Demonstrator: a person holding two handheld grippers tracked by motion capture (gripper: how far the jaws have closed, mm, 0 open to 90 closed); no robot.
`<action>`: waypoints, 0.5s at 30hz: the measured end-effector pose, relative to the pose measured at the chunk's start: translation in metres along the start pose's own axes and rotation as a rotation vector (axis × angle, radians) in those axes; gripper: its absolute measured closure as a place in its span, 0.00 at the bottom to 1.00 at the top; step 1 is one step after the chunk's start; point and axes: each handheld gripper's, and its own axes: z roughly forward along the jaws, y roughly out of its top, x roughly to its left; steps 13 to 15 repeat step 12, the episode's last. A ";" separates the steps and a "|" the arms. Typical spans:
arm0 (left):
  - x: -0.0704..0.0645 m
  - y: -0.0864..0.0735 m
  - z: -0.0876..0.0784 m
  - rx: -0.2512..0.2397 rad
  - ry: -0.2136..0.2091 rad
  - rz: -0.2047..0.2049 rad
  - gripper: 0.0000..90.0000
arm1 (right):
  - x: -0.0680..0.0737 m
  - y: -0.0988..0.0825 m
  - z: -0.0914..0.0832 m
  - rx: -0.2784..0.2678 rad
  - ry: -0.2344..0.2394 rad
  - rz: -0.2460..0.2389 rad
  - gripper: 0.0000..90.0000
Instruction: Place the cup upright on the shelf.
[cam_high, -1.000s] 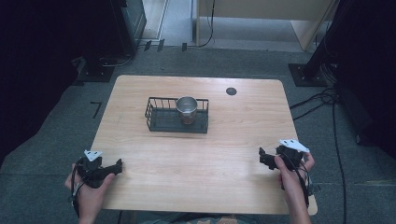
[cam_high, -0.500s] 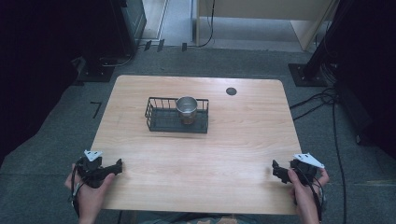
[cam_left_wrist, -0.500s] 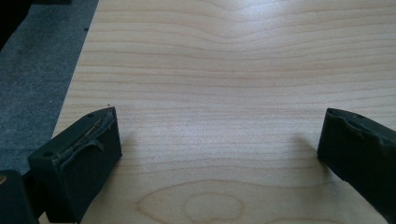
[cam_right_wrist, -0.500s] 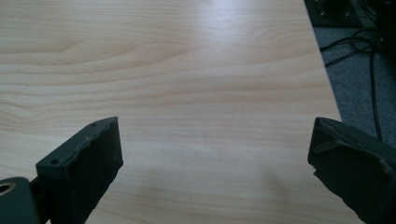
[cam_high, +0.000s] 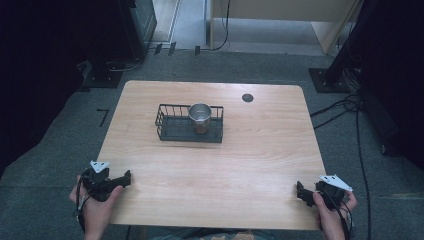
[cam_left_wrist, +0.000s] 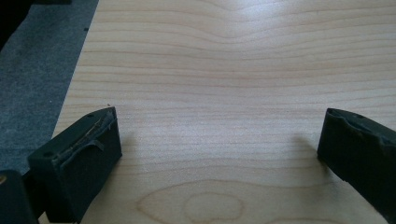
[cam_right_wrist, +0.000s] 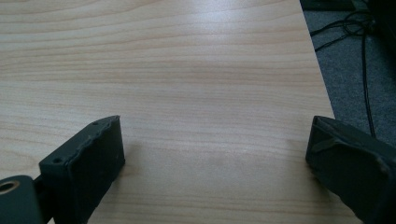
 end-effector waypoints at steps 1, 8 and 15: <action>0.000 0.000 0.000 0.000 0.000 0.000 0.00 | 0.000 0.000 0.000 0.001 0.004 -0.006 0.04; 0.000 0.000 0.000 0.000 0.000 0.000 0.00 | 0.001 0.000 0.001 0.007 0.018 -0.018 0.02; 0.000 0.000 0.000 0.000 0.000 0.000 0.00 | 0.001 0.000 0.001 0.007 0.018 -0.019 0.02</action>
